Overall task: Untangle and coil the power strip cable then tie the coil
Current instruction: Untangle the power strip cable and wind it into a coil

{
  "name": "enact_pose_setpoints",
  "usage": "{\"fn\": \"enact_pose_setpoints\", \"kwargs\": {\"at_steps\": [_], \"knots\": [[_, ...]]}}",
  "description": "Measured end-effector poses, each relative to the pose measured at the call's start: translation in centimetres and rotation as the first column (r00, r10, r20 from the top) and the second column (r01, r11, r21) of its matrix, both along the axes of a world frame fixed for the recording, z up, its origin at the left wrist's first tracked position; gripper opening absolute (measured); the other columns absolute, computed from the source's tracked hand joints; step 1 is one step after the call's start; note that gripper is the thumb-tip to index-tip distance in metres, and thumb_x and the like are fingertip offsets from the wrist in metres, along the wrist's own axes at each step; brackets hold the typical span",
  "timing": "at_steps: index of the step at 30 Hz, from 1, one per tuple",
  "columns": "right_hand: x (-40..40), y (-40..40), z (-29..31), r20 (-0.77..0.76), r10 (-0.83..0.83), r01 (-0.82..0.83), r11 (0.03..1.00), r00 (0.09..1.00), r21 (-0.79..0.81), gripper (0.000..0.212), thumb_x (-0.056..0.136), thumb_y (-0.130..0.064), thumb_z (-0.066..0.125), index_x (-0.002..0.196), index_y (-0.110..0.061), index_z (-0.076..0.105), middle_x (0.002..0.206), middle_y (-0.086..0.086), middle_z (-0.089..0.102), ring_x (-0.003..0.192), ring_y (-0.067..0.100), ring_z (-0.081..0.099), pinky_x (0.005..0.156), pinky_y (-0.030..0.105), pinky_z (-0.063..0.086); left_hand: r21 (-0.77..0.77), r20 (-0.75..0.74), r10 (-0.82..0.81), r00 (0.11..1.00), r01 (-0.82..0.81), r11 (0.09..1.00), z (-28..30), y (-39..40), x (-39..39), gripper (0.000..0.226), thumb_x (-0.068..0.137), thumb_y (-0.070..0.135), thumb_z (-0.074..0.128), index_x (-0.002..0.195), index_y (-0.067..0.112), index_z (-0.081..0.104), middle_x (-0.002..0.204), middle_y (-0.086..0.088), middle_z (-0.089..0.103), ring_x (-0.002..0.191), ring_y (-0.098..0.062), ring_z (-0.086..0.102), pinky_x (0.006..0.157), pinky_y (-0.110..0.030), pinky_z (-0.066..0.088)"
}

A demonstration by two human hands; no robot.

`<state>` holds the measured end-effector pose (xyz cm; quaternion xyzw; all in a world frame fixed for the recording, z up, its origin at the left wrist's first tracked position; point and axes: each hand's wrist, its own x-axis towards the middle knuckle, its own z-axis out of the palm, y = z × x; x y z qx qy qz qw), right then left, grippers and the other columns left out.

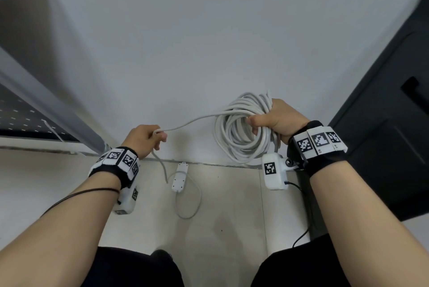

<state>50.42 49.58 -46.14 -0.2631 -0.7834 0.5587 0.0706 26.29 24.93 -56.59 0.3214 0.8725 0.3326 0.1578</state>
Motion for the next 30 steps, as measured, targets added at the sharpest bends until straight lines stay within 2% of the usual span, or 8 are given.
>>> {"fn": "enact_pose_setpoints", "kwargs": {"at_steps": [3, 7, 11, 16, 20, 23, 26, 30], "knots": [[0.1, 0.4, 0.1, -0.010, -0.035, 0.035, 0.999, 0.999, -0.006, 0.053, 0.045, -0.035, 0.077, 0.085, -0.001, 0.070, 0.073, 0.014, 0.068, 0.073, 0.032, 0.066, 0.088, 0.063, 0.052, 0.074, 0.029, 0.009, 1.000, -0.011, 0.997, -0.2, -0.3, -0.2, 0.011, 0.096, 0.028, 0.056, 0.085, 0.029, 0.055, 0.057, 0.000, 0.065, 0.070, -0.032, 0.067, 0.072, -0.042, 0.052], [0.2, 0.5, 0.1, 0.005, -0.109, 0.109, 0.994, 0.994, -0.012, 0.071, 0.041, -0.035, 0.076, 0.097, 0.007, 0.069, 0.091, 0.026, 0.072, 0.088, 0.043, 0.070, 0.086, 0.064, 0.053, 0.162, -0.101, 0.012, 0.995, 0.005, 0.987, 0.4, -0.1, -0.3, 0.006, 0.103, 0.034, 0.036, 0.105, 0.036, 0.031, 0.067, -0.007, 0.048, 0.062, -0.028, 0.052, 0.071, -0.050, 0.053], [0.5, 0.9, 0.2, 0.028, -0.200, 0.201, 0.978, 0.979, -0.054, 0.078, 0.043, -0.033, 0.079, 0.106, 0.011, 0.066, 0.099, 0.031, 0.070, 0.093, 0.046, 0.069, 0.085, 0.063, 0.054, 0.150, -0.276, -0.008, 0.961, 0.051, 0.987, 1.5, 0.1, -0.2, 0.015, 0.104, 0.031, 0.035, 0.100, 0.038, 0.048, 0.071, -0.016, 0.056, 0.069, -0.034, 0.056, 0.068, -0.038, 0.047], [0.4, 1.3, -0.3, 0.038, -0.239, 0.240, 0.969, 0.970, -0.052, 0.041, 0.069, -0.019, 0.083, 0.098, 0.006, 0.068, 0.076, 0.017, 0.071, 0.071, 0.031, 0.069, 0.079, 0.052, 0.058, -0.192, -0.262, -0.114, 0.958, 0.064, 0.979, 2.9, 0.6, 0.5, 0.024, 0.101, 0.031, 0.047, 0.100, 0.040, 0.069, 0.075, -0.001, 0.065, 0.078, -0.027, 0.058, 0.074, -0.037, 0.049], [-0.1, 0.8, -0.3, 0.026, -0.212, 0.213, 0.977, 0.977, -0.026, 0.034, 0.072, -0.024, 0.085, 0.091, -0.001, 0.070, 0.072, 0.007, 0.073, 0.063, 0.019, 0.071, 0.060, 0.029, 0.057, -0.539, -0.142, -0.292, 0.946, 0.173, 0.824, 4.5, 2.3, 2.8, 0.025, 0.098, 0.034, 0.048, 0.107, 0.044, 0.070, 0.076, 0.012, 0.058, 0.082, -0.019, 0.059, 0.075, -0.030, 0.046], [-0.3, 0.6, -0.4, 0.025, -0.174, 0.174, 0.985, 0.984, 0.005, 0.025, 0.073, -0.024, 0.086, 0.074, -0.009, 0.066, 0.053, -0.005, 0.067, 0.047, 0.006, 0.065, 0.043, 0.016, 0.046, -0.640, -0.027, -0.416, 0.909, 0.304, 0.706, 5.6, 3.8, 5.3, 0.028, 0.093, 0.031, 0.051, 0.104, 0.046, 0.072, 0.072, 0.021, 0.054, 0.083, -0.013, 0.057, 0.076, -0.026, 0.043], [-0.5, 0.3, -0.6, 0.035, -0.151, 0.150, 0.988, 0.988, 0.038, 0.033, 0.075, -0.020, 0.086, 0.061, -0.014, 0.057, 0.039, -0.010, 0.057, 0.034, 0.000, 0.054, 0.035, 0.011, 0.037, -0.585, 0.038, -0.516, 0.856, 0.438, 0.682, 6.2, 5.0, 7.3, 0.029, 0.089, 0.025, 0.056, 0.105, 0.041, 0.074, 0.078, 0.017, 0.064, 0.083, -0.010, 0.059, 0.078, -0.024, 0.049], [-0.8, -0.1, -1.0, 0.087, -0.124, 0.113, 0.986, 0.988, 0.122, 0.045, 0.071, -0.028, 0.088, 0.057, -0.016, 0.047, 0.033, -0.013, 0.048, 0.027, -0.001, 0.044, 0.031, 0.012, 0.030, -0.306, 0.130, -0.576, 0.807, 0.585, 0.751, 7.0, 5.9, 9.1, 0.013, 0.087, 0.021, 0.070, 0.093, 0.028, 0.079, 0.065, 0.017, 0.065, 0.058, 0.000, 0.051, 0.060, -0.014, 0.041]]}}
